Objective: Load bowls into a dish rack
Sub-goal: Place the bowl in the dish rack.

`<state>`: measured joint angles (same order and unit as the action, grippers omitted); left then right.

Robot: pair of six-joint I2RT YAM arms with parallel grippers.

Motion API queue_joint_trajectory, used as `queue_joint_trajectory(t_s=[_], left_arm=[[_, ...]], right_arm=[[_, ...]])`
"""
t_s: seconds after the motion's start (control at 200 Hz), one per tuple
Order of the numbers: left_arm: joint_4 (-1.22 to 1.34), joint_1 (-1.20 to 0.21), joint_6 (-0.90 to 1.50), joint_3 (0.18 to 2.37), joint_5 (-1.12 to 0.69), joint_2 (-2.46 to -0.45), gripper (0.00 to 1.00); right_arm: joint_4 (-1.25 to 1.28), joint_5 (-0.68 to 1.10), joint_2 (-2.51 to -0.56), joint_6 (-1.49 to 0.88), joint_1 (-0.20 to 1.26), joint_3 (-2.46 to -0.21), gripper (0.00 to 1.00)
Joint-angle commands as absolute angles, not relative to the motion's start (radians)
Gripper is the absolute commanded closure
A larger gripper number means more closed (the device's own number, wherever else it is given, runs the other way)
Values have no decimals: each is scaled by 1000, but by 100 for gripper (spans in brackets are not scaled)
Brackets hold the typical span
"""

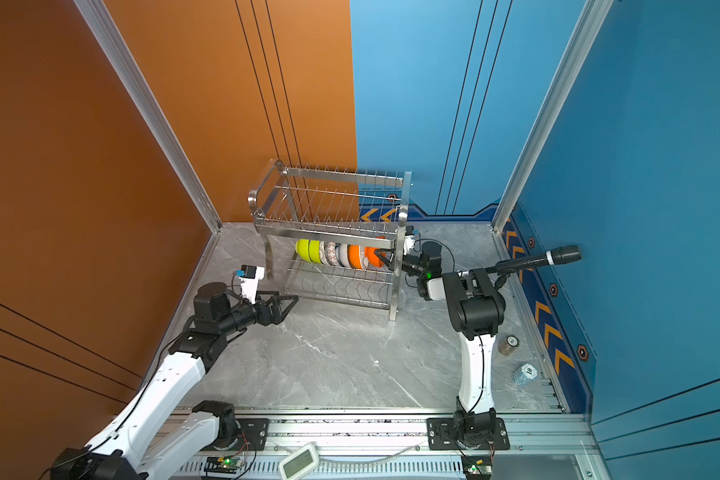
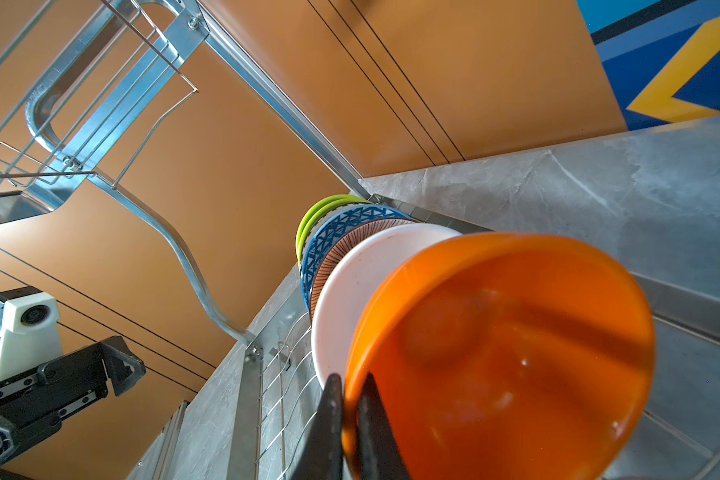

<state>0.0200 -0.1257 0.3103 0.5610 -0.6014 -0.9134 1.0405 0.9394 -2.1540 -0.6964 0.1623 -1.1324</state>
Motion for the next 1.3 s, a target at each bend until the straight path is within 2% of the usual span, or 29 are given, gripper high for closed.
queue_joint_trajectory(t_s=[0.0,0.651,0.991,1.297], left_arm=[[38,-136,291,558,-596,-917,2],[38,-148,291,558,-595,-913,2],[38,-148,292,557,-576,-901,2],[-15,-138,265,545,-370,-822,2]], right_arm=[[1043,928,-2152,-689,152,-1112,91],[1073,948,-2137,-712,128,-1055,88],[950,903,-2058,-640,109,-1034,77],[804,828,-1960,-543,97,-975,65]])
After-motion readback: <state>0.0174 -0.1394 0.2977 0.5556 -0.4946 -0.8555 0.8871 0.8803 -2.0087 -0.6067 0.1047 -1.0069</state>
